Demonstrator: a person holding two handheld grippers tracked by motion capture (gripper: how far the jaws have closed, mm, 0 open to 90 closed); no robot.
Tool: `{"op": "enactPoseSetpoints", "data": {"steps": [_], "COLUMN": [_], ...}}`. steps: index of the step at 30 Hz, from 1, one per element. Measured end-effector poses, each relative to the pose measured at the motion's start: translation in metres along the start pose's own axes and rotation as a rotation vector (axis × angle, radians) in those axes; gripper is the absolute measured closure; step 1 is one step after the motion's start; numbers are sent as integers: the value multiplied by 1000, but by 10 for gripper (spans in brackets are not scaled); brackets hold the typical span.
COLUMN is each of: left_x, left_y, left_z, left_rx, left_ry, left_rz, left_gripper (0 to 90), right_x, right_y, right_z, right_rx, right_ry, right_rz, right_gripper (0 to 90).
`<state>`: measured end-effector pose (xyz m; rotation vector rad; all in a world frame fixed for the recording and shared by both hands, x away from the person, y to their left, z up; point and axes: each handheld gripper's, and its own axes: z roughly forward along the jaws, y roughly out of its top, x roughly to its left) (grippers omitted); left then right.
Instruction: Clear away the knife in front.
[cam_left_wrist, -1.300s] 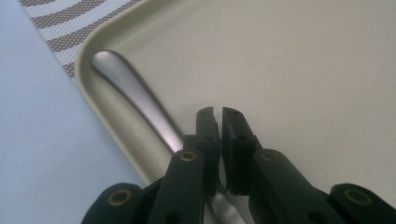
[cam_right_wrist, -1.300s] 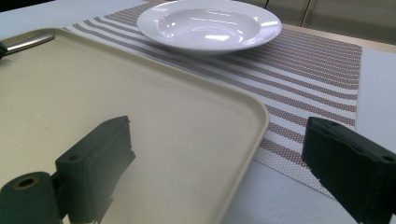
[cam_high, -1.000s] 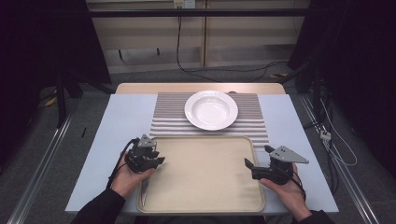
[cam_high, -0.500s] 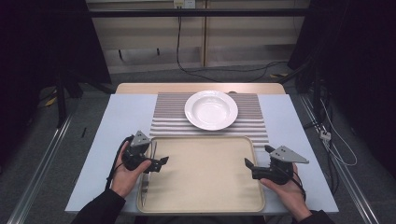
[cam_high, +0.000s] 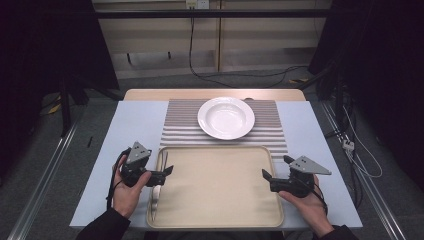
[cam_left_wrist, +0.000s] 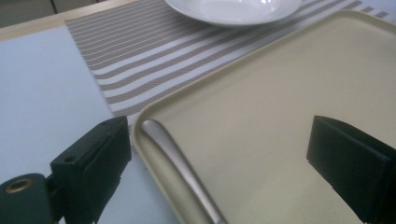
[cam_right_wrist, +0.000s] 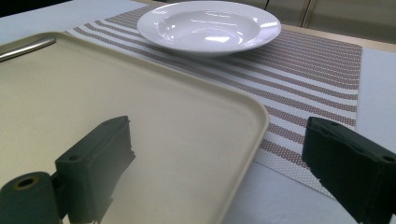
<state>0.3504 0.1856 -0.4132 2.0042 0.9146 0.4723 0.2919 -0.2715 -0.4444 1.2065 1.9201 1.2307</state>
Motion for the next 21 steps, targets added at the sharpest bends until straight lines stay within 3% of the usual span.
{"op": "enactPoseSetpoints", "data": {"steps": [5, 8, 11, 14, 17, 21], "left_x": [3, 3, 4, 5, 4, 1], "left_y": [-6, -13, -21, -29, -31, -30], "left_z": [-8, -15, -21, -22, -20, -20], "left_rx": [27, 20, 23, 7, 6, 21], "left_ry": [37, 31, 46, 53, 48, 26], "left_rz": [-1, -14, -1, -23, -33, -14], "left_gripper": [63, 61, 62, 62, 62, 63], "right_x": [0, 0, -1, 0, 0, -1], "right_y": [0, 0, 0, 0, 0, 0], "right_z": [0, 1, 0, -1, 0, 0], "right_rx": [3, 3, 3, 1, 1, 0], "right_ry": [-1, 0, -2, -2, -5, -8], "right_rz": [0, 0, 1, 0, -1, 1], "right_gripper": [89, 88, 88, 88, 88, 88]}}
